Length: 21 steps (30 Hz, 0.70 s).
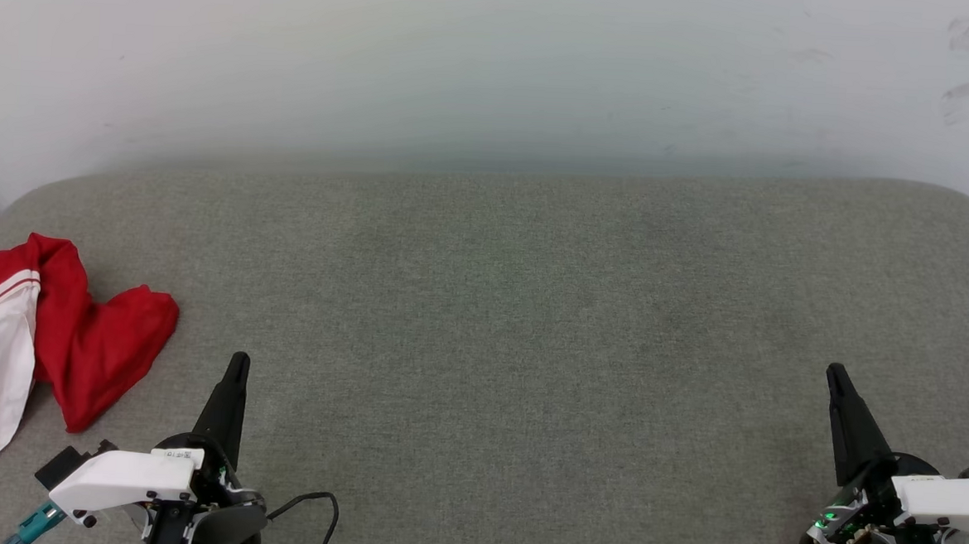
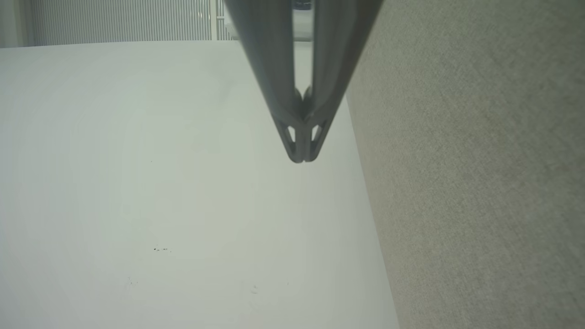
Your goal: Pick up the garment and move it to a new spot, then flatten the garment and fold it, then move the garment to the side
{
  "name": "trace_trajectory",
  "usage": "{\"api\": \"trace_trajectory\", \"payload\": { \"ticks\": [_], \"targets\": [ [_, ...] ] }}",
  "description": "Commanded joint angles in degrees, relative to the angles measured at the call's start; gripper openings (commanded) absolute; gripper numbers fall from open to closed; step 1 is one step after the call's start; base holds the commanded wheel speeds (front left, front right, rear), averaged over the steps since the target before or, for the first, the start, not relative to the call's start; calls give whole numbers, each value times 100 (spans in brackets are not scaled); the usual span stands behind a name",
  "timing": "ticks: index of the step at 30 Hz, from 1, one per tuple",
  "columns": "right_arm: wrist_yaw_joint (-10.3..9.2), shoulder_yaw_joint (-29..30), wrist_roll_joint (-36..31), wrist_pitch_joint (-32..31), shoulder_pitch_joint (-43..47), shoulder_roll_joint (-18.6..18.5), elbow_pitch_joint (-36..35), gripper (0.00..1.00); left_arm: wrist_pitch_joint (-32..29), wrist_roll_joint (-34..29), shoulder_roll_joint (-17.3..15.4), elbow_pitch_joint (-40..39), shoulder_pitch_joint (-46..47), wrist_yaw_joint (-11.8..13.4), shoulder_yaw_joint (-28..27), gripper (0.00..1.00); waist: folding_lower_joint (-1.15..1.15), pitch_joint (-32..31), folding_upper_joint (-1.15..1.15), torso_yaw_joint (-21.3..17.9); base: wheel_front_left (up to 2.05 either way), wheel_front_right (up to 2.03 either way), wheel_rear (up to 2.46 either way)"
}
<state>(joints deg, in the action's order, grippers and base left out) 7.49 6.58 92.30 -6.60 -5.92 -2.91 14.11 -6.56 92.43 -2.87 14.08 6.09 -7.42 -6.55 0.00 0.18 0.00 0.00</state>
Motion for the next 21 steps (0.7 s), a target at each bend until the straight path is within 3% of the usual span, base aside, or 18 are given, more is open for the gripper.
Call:
{"api": "trace_trajectory", "payload": {
  "ticks": [1,20,21],
  "targets": [
    [0,2,21,-9,-52,9,-18,0,-17,-2,2,2,29,-20,-10,0,0,0,0,0,0,0,0],
    [0,1,22,-8,-52,9,-18,0,-16,-3,2,2,29,-20,-8,0,0,0,0,0,0,0,0],
    [1,0,-2,1,10,0,13,100,2,0,1,16,-7,1,7,100,0,0,0,0,0,0,0]
  ]
}}
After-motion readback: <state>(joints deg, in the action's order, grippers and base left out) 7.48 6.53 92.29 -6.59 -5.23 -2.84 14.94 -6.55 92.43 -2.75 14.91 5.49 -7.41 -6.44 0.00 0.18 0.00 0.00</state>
